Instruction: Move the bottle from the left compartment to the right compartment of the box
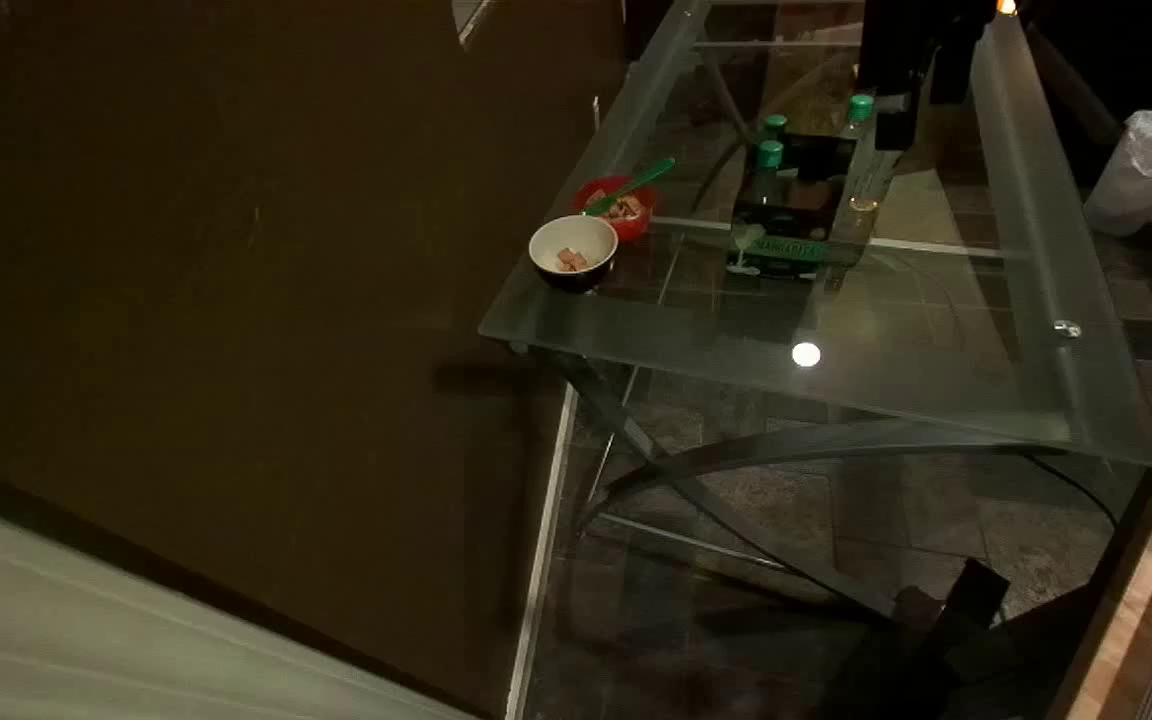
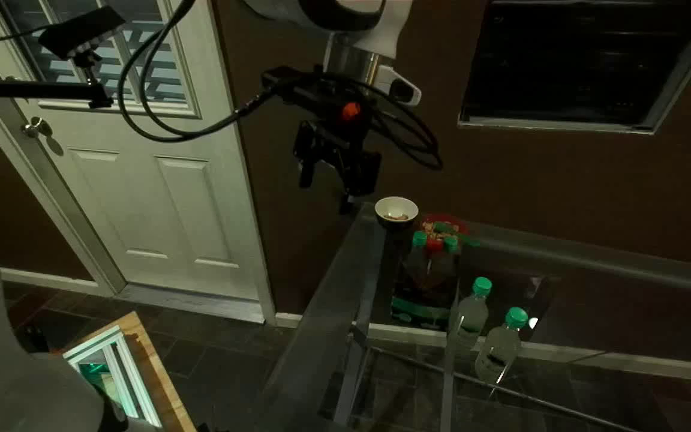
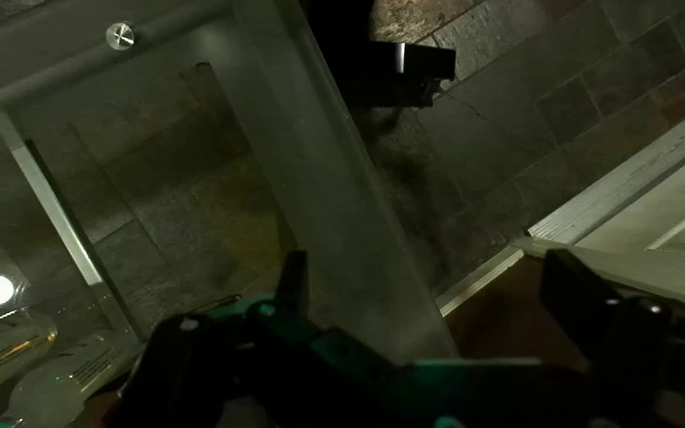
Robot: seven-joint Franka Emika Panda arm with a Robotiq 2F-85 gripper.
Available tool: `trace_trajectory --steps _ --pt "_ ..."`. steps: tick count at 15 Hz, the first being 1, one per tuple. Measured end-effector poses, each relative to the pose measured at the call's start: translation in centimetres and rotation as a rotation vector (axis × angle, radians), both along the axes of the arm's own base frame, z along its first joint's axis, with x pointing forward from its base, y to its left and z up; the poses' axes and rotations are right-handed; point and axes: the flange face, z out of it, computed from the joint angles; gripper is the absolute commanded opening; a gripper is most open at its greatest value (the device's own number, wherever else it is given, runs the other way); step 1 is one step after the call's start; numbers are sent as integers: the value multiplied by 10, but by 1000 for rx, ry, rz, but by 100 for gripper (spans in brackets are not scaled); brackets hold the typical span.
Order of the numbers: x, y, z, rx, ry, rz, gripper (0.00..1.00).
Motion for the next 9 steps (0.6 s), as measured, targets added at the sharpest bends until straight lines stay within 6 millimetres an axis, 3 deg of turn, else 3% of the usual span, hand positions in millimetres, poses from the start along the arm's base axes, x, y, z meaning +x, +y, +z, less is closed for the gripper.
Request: trace_trajectory --steps 6,9 --pt "2 0 0 -6 -11 -40 100" --pt "22 6 -2 14 -80 -193 100"
